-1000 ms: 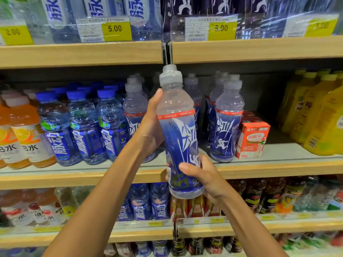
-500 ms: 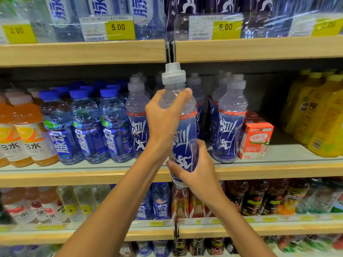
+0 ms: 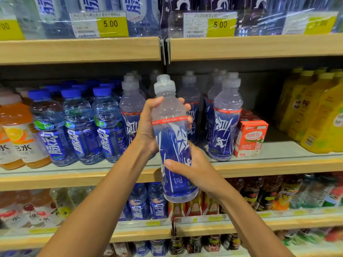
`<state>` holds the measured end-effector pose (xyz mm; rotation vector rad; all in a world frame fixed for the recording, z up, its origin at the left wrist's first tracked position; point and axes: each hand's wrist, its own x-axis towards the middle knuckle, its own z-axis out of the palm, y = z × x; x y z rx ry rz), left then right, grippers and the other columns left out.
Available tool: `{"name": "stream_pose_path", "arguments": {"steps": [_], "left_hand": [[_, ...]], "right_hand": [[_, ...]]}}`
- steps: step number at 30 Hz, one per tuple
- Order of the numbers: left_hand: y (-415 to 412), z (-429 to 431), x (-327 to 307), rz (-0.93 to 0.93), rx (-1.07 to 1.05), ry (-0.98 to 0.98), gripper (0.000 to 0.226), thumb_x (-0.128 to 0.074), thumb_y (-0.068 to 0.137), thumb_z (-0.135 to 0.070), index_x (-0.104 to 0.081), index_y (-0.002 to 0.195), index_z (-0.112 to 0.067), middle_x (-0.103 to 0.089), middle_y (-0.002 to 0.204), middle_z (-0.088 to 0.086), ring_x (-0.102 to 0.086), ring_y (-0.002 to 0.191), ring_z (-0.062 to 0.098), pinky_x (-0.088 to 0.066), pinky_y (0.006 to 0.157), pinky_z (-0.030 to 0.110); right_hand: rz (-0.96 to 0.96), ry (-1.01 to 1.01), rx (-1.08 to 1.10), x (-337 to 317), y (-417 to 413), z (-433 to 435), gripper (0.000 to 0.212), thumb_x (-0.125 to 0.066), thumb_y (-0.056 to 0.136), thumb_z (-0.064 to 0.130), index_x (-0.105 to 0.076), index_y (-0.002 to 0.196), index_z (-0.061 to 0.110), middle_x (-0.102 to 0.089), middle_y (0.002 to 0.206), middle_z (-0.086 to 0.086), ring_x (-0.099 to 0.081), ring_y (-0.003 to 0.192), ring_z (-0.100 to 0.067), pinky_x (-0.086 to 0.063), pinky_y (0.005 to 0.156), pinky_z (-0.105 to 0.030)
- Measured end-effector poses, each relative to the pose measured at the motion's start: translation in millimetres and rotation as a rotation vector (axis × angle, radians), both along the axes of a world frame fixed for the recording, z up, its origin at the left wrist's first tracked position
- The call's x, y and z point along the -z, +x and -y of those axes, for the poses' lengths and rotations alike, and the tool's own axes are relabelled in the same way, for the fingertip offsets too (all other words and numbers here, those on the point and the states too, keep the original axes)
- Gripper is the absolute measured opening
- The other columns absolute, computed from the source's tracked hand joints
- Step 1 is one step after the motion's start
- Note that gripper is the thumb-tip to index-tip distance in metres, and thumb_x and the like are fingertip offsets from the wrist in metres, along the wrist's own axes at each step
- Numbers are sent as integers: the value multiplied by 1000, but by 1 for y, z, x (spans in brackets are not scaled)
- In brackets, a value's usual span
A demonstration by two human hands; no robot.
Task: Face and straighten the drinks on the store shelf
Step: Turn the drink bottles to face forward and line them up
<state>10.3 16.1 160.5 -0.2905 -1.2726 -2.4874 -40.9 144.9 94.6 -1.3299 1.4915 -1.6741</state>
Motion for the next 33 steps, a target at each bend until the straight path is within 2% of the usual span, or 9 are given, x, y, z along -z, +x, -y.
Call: {"name": "stream_pose_path", "arguments": {"steps": [4, 8, 11, 13, 16, 20, 22, 29, 33], "left_hand": [[1, 3, 1, 18, -43, -145, 58, -82, 55, -43, -70, 98, -6, -71, 99, 14, -68, 83, 26, -56, 78, 34], [5, 9, 8, 167, -337, -393, 43, -55, 87, -50, -67, 112, -17, -71, 110, 6, -68, 100, 19, -54, 85, 30], [7, 9, 30, 232, -579, -478, 27, -45, 99, -30, -67, 102, -15, -73, 96, -1, -66, 93, 15, -52, 85, 28], [16, 9, 54, 213, -774, -731, 20, -48, 99, -19, -67, 101, -13, -70, 93, -4, -65, 89, 9, -50, 85, 26], [33, 12, 91, 182, -926, -1235, 17, -52, 98, -21, -64, 108, -15, -66, 102, -5, -60, 95, 3, -45, 83, 14], [42, 20, 116, 75, -989, -1900, 27, -52, 94, -24, -66, 107, -4, -66, 103, 9, -65, 92, 23, -48, 77, 29], [42, 29, 122, -22, -970, -2111, 28, -56, 88, -23, -68, 102, -2, -68, 99, 11, -66, 86, 26, -53, 72, 33], [39, 44, 135, -71, -900, -2245, 41, -45, 92, -31, -64, 112, -1, -65, 109, 12, -64, 96, 25, -54, 82, 34], [39, 47, 137, -102, -909, -2225, 41, -45, 92, -32, -64, 113, -2, -64, 109, 11, -62, 97, 24, -51, 84, 32]], "right_hand": [[-60, -52, 85, 7, 2, 1, 42, -68, 84, 14, -50, 122, 15, -69, 101, 7, -67, 93, -5, -51, 77, -16], [-101, -92, 257, 14, -7, 7, 47, -72, 79, 22, -48, 120, 18, -69, 102, 13, -66, 94, -2, -50, 78, -13], [-158, -108, 400, 18, -19, 14, 48, -73, 82, 20, -44, 121, 18, -65, 103, 16, -64, 92, 6, -47, 76, -8], [-193, -126, 479, 20, -27, 19, 49, -72, 83, 21, -41, 121, 21, -62, 106, 18, -62, 93, 8, -45, 77, -6], [-225, -136, 567, 25, -37, 27, 53, -71, 84, 21, -39, 125, 14, -61, 110, 12, -61, 96, 5, -46, 81, -8], [-230, -126, 629, 29, -46, 41, 58, -71, 84, 22, -36, 128, 6, -61, 115, 0, -61, 102, -12, -48, 88, -19], [-242, -117, 647, 28, -48, 49, 60, -72, 83, 23, -36, 128, 5, -59, 120, -5, -59, 107, -16, -47, 93, -27], [-364, -24, 735, 27, -45, 67, 66, -77, 78, 27, -36, 121, 0, -46, 121, -14, -47, 114, -27, -41, 99, -41], [-448, -42, 888, 42, -37, 55, 68, -80, 74, 25, -41, 125, 2, -47, 118, -10, -48, 111, -23, -37, 92, -21]]}}
